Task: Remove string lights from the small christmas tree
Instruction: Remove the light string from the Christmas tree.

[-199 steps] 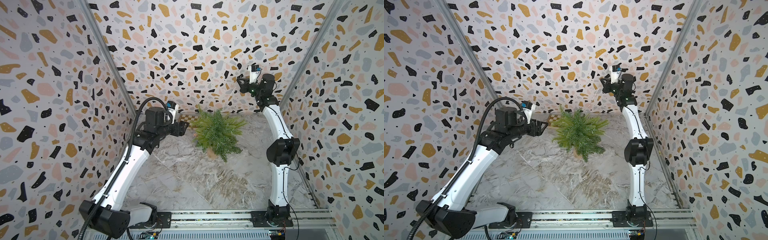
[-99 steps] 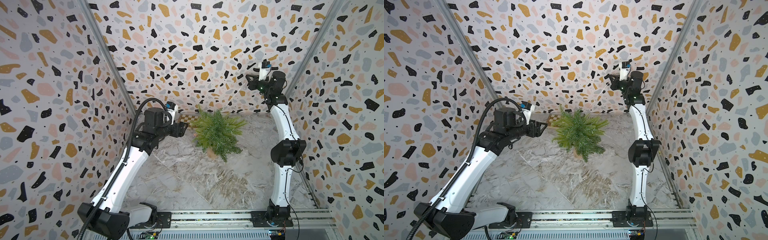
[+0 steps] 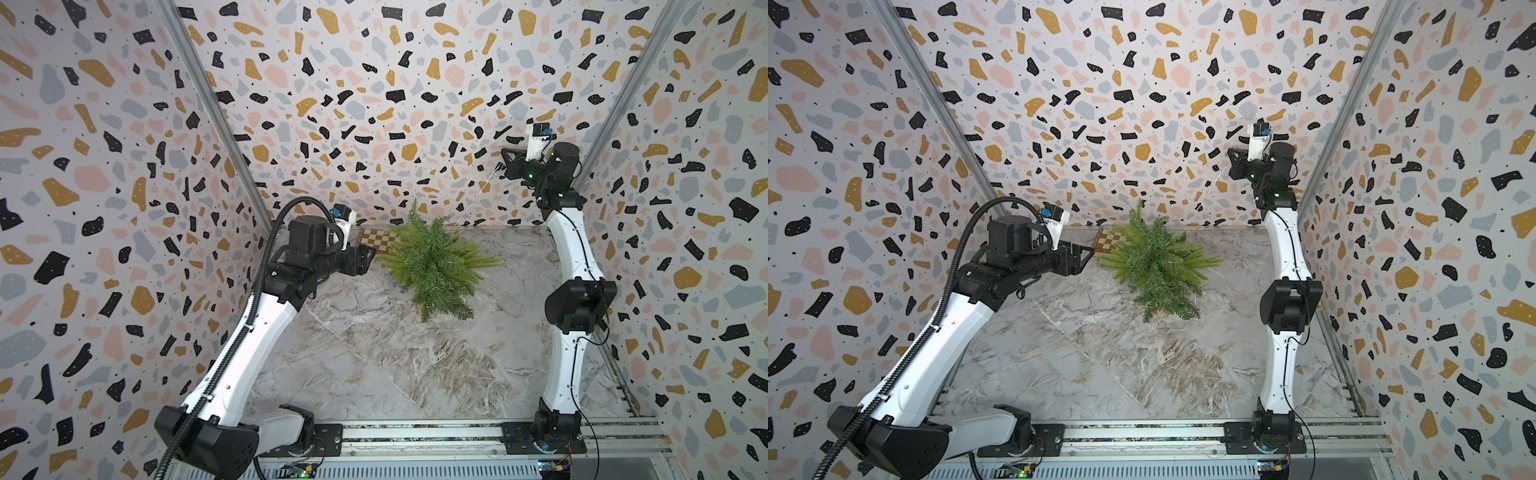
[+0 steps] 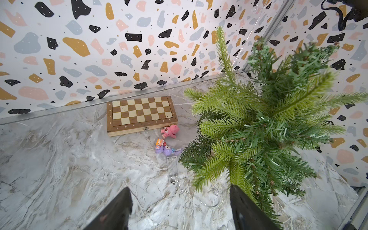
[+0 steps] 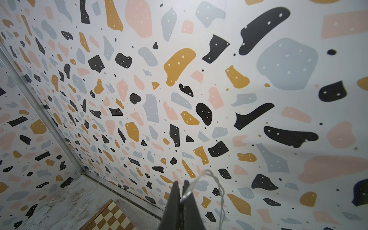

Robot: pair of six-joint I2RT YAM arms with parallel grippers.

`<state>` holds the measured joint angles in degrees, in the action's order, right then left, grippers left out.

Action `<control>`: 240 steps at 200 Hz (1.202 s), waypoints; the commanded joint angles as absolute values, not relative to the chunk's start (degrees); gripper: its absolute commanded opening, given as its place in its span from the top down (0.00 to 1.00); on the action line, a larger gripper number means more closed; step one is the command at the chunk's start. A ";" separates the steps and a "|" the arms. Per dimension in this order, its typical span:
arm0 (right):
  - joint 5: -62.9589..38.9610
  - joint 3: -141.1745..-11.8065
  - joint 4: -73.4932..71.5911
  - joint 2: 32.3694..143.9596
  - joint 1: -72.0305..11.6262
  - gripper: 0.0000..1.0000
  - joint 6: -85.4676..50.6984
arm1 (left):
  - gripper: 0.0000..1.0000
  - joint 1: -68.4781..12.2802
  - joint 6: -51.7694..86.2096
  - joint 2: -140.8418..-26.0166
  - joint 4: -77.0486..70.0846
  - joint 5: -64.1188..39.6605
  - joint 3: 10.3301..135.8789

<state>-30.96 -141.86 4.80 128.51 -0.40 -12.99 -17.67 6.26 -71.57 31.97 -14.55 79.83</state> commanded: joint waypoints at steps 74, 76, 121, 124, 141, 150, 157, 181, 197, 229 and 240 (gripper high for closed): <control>-33.65 -143.96 5.21 123.87 -4.02 1.00 -10.71 | 0.24 -17.57 5.78 -69.65 31.53 -14.02 79.27; -33.53 -143.96 5.19 123.82 -4.06 1.00 -10.72 | 0.24 -17.51 5.77 -69.62 31.61 -13.99 79.27; -26.49 -143.49 7.72 122.62 -3.23 1.00 -12.01 | 0.24 -17.51 5.71 -69.17 31.88 -14.30 78.90; -26.22 -143.26 7.92 122.54 -3.01 1.00 -12.37 | 0.24 -17.57 5.67 -69.15 31.90 -14.37 78.88; -25.96 -140.94 8.65 121.80 -1.79 1.00 -14.15 | 0.24 -17.52 5.79 -68.99 31.87 -14.67 78.67; -26.28 -139.32 8.97 121.19 -1.47 1.00 -14.34 | 0.24 -17.50 5.72 -68.90 32.04 -14.72 78.62; -26.00 -138.21 9.32 120.67 -1.38 1.00 -14.33 | 0.24 -17.57 5.76 -68.82 32.08 -14.69 78.57; -23.98 -134.76 10.07 118.86 -1.04 1.00 -14.14 | 0.24 -17.52 5.68 -68.65 32.42 -14.77 78.41; -23.75 -132.84 10.27 118.05 -0.60 1.00 -14.29 | 0.24 -17.53 5.65 -68.48 32.47 -14.83 78.27; -25.56 -126.33 9.35 116.85 -0.09 1.00 -15.53 | 0.24 -17.55 5.89 -68.20 32.58 -15.11 77.61; -26.71 -123.80 8.28 116.89 -0.09 1.00 -16.09 | 0.24 -17.50 5.99 -68.29 32.75 -15.49 77.61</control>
